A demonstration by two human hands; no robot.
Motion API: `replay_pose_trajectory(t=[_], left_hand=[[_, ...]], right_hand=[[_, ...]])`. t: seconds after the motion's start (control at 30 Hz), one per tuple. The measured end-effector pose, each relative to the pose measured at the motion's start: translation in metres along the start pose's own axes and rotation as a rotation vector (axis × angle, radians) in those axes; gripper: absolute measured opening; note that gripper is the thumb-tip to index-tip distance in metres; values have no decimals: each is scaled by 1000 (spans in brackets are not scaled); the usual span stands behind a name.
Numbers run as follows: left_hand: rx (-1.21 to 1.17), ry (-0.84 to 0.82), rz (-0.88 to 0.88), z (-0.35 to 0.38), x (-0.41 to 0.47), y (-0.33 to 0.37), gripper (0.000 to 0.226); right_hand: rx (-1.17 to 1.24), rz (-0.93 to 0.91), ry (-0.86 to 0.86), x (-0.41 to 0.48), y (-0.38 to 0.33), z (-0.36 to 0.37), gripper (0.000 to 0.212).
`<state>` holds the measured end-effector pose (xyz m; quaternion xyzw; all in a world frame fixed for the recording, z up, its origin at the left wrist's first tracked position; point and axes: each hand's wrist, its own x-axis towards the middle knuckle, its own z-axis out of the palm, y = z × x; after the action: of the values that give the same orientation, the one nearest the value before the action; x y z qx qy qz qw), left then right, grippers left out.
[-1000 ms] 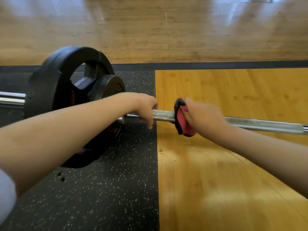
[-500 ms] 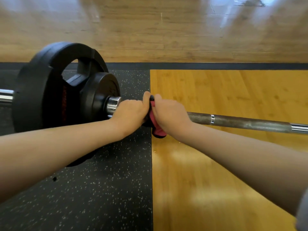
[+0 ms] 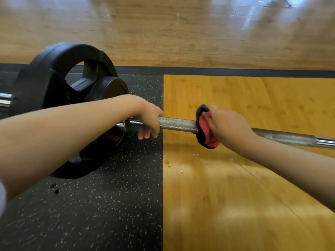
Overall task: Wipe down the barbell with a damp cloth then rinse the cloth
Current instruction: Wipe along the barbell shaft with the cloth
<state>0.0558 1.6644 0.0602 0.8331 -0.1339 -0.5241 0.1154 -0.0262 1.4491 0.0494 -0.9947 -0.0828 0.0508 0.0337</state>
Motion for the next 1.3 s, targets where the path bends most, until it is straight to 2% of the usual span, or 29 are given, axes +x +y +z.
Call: replay_pose_trajectory(t=[0.1, 0.2, 0.27, 0.37, 0.43, 0.5, 0.6, 0.7, 0.83, 0.93, 1.0, 1.1, 1.13, 1.23, 1.3], left_hand=[[71, 20, 38, 0, -1, -1, 44], [210, 170, 52, 6, -8, -1, 44], [350, 378, 55, 20, -14, -3, 45], [596, 872, 76, 53, -13, -12, 54], [699, 1072, 105, 66, -13, -16, 57], [626, 995, 92, 65, -17, -15, 58], [430, 691, 71, 46, -26, -6, 68], [218, 364, 2, 21, -23, 3, 66], [256, 238, 4, 8, -12, 6, 62], [33, 15, 13, 5, -1, 1, 50], [-13, -33, 18, 2, 0, -3, 44], [177, 143, 46, 9, -5, -4, 45], [266, 272, 50, 17, -9, -4, 46], [544, 823, 79, 52, -13, -10, 51], [649, 1013, 88, 68, -12, -14, 62]], right_hand=[[44, 41, 17, -8, 18, -2, 24], [40, -1, 38, -6, 4, -1, 26], [71, -40, 53, -1, -17, -1, 25], [116, -102, 79, 14, -65, 5, 22], [129, -112, 108, 22, -92, 11, 16], [135, -112, 129, 26, -100, 15, 12], [67, -158, 96, 27, -88, 15, 20], [41, -192, 60, 24, -73, 13, 21], [37, -103, 7, 13, -38, 8, 19], [53, -37, 20, 1, -3, 5, 22], [54, -15, 33, -5, 9, 4, 25], [71, -2, 25, -4, 1, 2, 28], [76, -10, 23, -2, -7, 2, 28], [80, -63, 27, 9, -42, 4, 27], [96, -95, 49, 17, -71, 8, 26]])
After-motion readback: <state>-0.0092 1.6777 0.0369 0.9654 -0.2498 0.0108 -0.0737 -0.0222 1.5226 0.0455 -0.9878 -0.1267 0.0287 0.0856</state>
